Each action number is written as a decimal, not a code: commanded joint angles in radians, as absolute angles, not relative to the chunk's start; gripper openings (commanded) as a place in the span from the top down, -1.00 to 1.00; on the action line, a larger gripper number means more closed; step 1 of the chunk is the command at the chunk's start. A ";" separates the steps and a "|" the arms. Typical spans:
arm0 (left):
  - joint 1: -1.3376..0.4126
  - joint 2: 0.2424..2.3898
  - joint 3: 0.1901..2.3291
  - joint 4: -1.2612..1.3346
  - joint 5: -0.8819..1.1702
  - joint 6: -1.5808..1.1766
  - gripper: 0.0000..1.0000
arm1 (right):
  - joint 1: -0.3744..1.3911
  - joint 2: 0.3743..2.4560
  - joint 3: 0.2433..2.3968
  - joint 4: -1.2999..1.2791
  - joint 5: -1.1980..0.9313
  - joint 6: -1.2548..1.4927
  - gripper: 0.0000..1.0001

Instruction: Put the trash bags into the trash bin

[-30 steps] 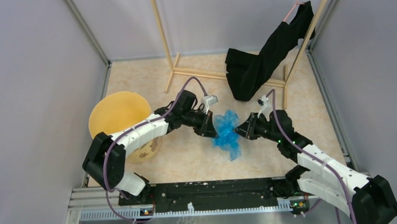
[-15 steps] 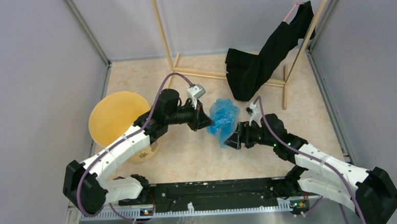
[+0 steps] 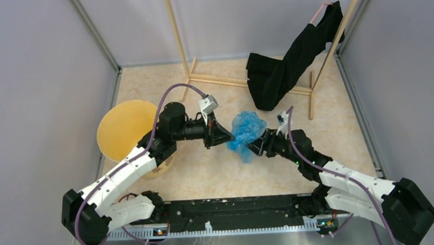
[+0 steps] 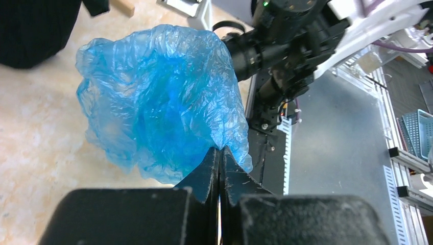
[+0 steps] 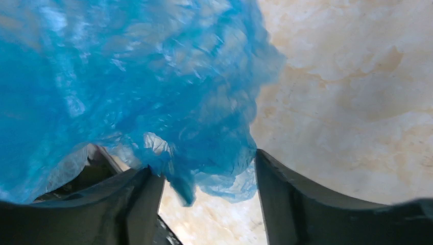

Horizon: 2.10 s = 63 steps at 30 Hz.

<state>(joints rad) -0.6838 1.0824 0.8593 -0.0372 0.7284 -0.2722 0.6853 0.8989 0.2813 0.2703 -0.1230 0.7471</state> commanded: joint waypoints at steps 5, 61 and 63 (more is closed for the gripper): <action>-0.687 1.004 0.837 0.103 0.814 -0.285 1.00 | 0.644 0.880 0.164 0.674 -0.046 0.802 0.69; -0.688 0.717 0.763 0.038 0.249 -0.175 1.00 | 0.493 0.937 0.705 -0.104 -0.312 0.385 -0.48; -0.689 0.715 0.762 0.042 0.264 -0.173 1.00 | 0.484 0.995 0.658 0.051 -0.427 0.400 -0.46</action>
